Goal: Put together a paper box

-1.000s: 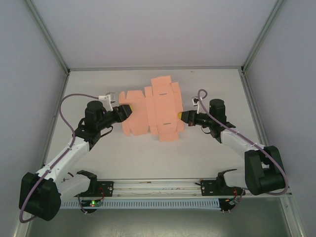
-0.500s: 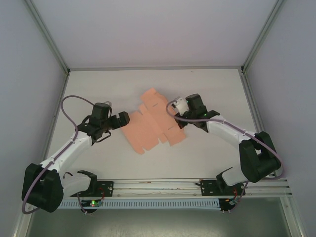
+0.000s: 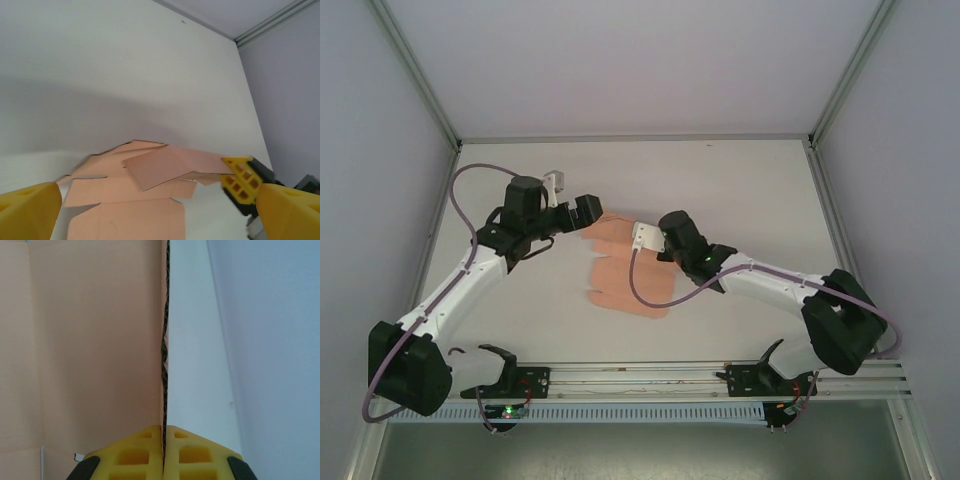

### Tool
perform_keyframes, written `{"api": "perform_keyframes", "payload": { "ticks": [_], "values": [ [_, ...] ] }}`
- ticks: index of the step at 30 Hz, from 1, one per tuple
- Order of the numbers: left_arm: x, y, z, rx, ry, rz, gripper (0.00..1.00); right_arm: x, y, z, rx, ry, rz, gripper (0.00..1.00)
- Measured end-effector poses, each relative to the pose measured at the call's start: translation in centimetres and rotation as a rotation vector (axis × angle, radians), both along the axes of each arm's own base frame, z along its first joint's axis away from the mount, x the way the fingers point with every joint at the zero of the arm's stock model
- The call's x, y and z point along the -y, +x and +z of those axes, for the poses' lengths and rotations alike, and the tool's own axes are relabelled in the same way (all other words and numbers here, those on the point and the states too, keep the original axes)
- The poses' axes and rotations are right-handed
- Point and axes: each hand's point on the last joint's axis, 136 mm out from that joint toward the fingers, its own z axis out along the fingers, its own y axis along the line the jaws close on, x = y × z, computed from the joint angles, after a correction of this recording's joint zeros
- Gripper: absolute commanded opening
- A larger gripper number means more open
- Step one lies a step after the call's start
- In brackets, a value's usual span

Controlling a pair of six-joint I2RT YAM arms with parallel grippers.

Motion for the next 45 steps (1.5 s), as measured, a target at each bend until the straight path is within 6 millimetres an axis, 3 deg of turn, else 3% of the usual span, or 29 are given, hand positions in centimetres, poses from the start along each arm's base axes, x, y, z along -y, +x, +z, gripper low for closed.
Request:
{"api": "perform_keyframes", "payload": {
  "ticks": [5,10,16,22,31,42,45],
  "values": [
    [2.2,0.4,-1.3,-0.053,-0.006,-0.067,0.86,-0.1,0.9,-0.6,0.058,-0.090,0.000,0.00],
    [4.6,1.0,-3.3,-0.127,-0.004,-0.126,0.72,-0.2,1.3,0.1,0.097,-0.100,0.005,0.00],
    [6.3,2.3,-4.0,-0.160,-0.004,-0.159,0.58,-0.3,1.2,-0.1,0.100,-0.105,0.021,0.00],
    [7.1,2.4,-5.0,-0.196,-0.007,-0.181,0.57,-0.6,0.9,-0.5,0.092,-0.092,0.050,0.00],
    [6.2,1.8,-6.5,-0.250,0.044,-0.155,0.54,-0.7,0.8,-0.1,0.088,-0.034,0.092,0.00],
    [6.8,2.0,-6.6,-0.280,-0.033,-0.109,0.36,-1.1,0.7,-0.1,0.084,-0.014,0.116,0.00],
    [7.1,2.3,-6.6,-0.287,-0.076,-0.076,0.26,-1.1,0.7,-0.2,0.084,-0.012,0.115,0.00]
  ]
}}
